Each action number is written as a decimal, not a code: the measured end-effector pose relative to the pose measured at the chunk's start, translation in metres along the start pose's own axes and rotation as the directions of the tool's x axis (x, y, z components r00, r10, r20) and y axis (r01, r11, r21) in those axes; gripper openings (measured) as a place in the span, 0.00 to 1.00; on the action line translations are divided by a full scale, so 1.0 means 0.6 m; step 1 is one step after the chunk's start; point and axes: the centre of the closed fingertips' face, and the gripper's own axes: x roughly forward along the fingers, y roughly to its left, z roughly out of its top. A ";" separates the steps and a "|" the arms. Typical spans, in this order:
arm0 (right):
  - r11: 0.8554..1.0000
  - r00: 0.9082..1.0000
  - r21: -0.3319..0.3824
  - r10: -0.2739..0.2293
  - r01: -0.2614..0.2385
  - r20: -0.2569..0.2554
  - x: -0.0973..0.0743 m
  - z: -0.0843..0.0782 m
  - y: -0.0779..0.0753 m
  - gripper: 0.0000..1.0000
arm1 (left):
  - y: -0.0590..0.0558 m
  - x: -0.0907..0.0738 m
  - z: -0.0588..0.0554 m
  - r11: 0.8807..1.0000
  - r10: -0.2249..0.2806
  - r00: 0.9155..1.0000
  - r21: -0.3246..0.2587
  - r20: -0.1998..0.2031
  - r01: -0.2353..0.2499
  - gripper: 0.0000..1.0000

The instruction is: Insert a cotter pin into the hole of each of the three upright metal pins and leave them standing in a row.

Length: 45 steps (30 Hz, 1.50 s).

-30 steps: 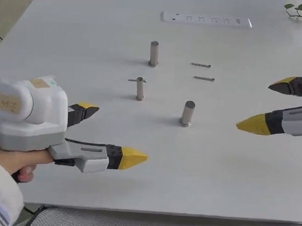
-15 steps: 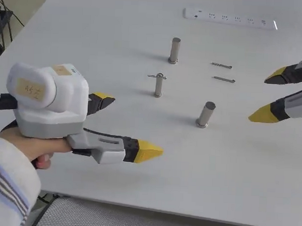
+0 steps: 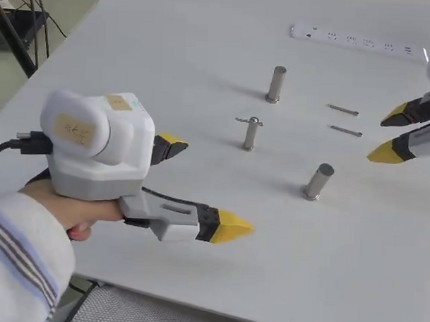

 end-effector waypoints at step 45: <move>0.989 0.968 -0.102 0.075 -0.102 -0.241 0.082 0.017 -0.041 0.01 | -0.002 0.003 -0.010 0.997 -0.013 1.000 -0.071 -0.001 0.013 0.89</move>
